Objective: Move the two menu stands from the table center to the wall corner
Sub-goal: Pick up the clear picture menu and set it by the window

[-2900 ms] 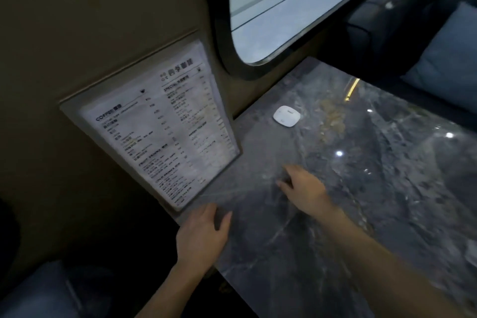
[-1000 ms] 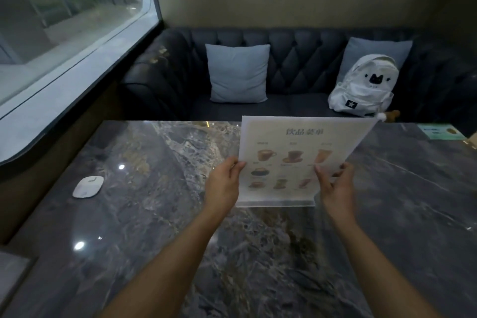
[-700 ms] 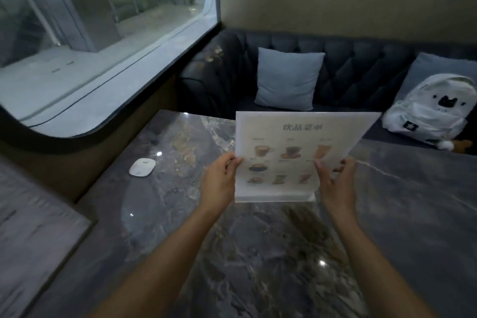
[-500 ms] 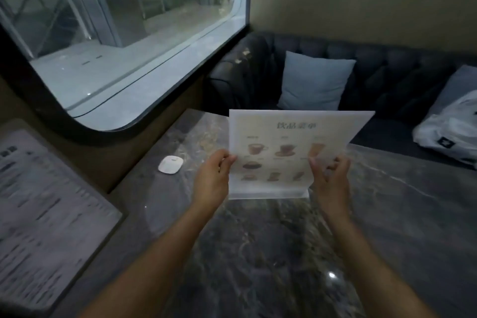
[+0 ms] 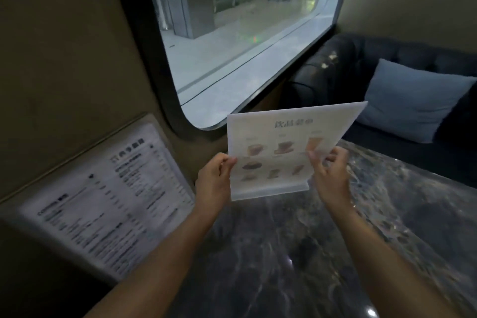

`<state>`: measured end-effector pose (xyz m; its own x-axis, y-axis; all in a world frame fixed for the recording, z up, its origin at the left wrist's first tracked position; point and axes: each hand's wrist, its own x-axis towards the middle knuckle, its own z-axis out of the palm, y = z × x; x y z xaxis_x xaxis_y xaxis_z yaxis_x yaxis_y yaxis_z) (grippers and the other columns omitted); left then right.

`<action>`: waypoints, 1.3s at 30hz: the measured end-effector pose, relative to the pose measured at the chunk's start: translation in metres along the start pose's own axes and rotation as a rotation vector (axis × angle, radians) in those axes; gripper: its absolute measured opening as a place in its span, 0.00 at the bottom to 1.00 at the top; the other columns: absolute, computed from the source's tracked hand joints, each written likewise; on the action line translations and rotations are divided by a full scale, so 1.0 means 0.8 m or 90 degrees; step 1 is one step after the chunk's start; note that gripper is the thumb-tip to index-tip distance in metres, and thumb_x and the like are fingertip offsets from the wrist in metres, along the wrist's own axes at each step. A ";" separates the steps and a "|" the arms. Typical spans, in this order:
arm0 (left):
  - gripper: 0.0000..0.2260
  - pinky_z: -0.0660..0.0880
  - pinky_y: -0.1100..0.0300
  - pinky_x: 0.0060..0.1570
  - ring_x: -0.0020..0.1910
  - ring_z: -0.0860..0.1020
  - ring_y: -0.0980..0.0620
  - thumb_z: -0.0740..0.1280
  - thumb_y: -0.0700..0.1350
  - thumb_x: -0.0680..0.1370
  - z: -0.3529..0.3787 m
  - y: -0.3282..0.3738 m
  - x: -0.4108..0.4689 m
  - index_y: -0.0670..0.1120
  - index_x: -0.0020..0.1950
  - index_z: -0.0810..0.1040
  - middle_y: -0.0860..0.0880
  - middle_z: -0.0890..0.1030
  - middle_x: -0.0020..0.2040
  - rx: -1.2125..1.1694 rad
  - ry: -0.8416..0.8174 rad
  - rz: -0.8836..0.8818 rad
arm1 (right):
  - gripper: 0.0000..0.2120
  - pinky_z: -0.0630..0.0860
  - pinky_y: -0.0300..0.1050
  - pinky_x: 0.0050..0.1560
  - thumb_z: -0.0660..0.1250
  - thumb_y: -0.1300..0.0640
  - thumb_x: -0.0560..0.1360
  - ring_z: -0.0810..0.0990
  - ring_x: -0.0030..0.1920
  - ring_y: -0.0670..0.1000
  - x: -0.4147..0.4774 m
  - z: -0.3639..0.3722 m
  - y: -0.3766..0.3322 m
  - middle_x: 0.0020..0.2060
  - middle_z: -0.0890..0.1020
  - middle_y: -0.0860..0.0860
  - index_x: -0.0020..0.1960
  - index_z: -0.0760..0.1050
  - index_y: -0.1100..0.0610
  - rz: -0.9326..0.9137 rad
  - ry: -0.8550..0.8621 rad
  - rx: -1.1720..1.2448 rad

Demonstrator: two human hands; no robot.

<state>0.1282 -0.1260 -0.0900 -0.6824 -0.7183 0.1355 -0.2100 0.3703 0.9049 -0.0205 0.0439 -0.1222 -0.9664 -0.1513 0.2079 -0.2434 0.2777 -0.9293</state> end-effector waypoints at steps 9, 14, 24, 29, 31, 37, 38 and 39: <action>0.15 0.72 0.51 0.35 0.33 0.75 0.51 0.60 0.51 0.78 -0.046 -0.034 0.032 0.53 0.31 0.72 0.55 0.75 0.30 0.043 0.023 -0.053 | 0.15 0.70 0.34 0.33 0.69 0.49 0.70 0.74 0.39 0.40 0.039 0.095 -0.006 0.40 0.73 0.43 0.50 0.66 0.50 -0.002 -0.085 0.051; 0.13 0.75 0.46 0.37 0.34 0.77 0.46 0.60 0.49 0.78 -0.057 -0.041 0.038 0.46 0.36 0.75 0.48 0.77 0.31 0.057 -0.005 -0.090 | 0.13 0.70 0.24 0.28 0.69 0.51 0.71 0.76 0.36 0.38 0.044 0.116 -0.002 0.39 0.74 0.44 0.50 0.65 0.51 -0.010 -0.117 0.092; 0.03 0.75 0.57 0.37 0.37 0.79 0.54 0.69 0.45 0.73 -0.133 0.045 0.064 0.50 0.40 0.79 0.54 0.81 0.35 0.120 0.066 0.040 | 0.18 0.76 0.48 0.45 0.71 0.51 0.69 0.77 0.46 0.51 0.062 0.136 -0.008 0.47 0.76 0.53 0.54 0.67 0.53 0.021 -0.202 0.093; 0.04 0.78 0.46 0.40 0.36 0.79 0.49 0.68 0.43 0.73 -0.135 0.059 0.068 0.47 0.38 0.77 0.51 0.80 0.33 0.155 0.095 0.060 | 0.17 0.73 0.35 0.34 0.70 0.50 0.70 0.78 0.41 0.46 0.062 0.149 -0.014 0.43 0.75 0.50 0.52 0.67 0.52 0.049 -0.192 0.164; 0.04 0.78 0.44 0.41 0.37 0.79 0.49 0.68 0.44 0.74 -0.133 0.057 0.069 0.47 0.39 0.76 0.52 0.80 0.34 0.178 0.107 0.061 | 0.17 0.71 0.34 0.31 0.70 0.47 0.69 0.77 0.40 0.46 0.065 0.155 -0.019 0.44 0.76 0.50 0.52 0.67 0.51 0.065 -0.201 0.172; 0.05 0.80 0.43 0.43 0.40 0.81 0.46 0.67 0.44 0.75 -0.136 0.054 0.070 0.45 0.41 0.75 0.47 0.82 0.39 0.188 0.118 0.047 | 0.12 0.71 0.38 0.37 0.68 0.47 0.70 0.78 0.44 0.49 0.083 0.182 -0.034 0.45 0.76 0.51 0.49 0.68 0.48 0.066 -0.274 0.183; 0.05 0.80 0.43 0.43 0.40 0.81 0.47 0.67 0.44 0.75 -0.137 0.054 0.070 0.44 0.41 0.75 0.47 0.82 0.39 0.185 0.120 0.045 | 0.12 0.72 0.39 0.37 0.68 0.48 0.71 0.78 0.44 0.49 0.085 0.186 -0.036 0.45 0.76 0.51 0.49 0.68 0.49 0.066 -0.287 0.184; 0.05 0.80 0.44 0.42 0.40 0.81 0.47 0.66 0.43 0.75 -0.138 0.053 0.071 0.44 0.41 0.75 0.47 0.82 0.39 0.180 0.124 0.044 | 0.13 0.72 0.38 0.37 0.68 0.48 0.71 0.78 0.44 0.49 0.087 0.191 -0.038 0.45 0.76 0.51 0.50 0.68 0.50 0.066 -0.296 0.185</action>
<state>0.1579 -0.2157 0.0007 -0.5617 -0.7744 0.2914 -0.3725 0.5511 0.7467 -0.0680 -0.1204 -0.1259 -0.8300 -0.5575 0.0153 -0.0525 0.0507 -0.9973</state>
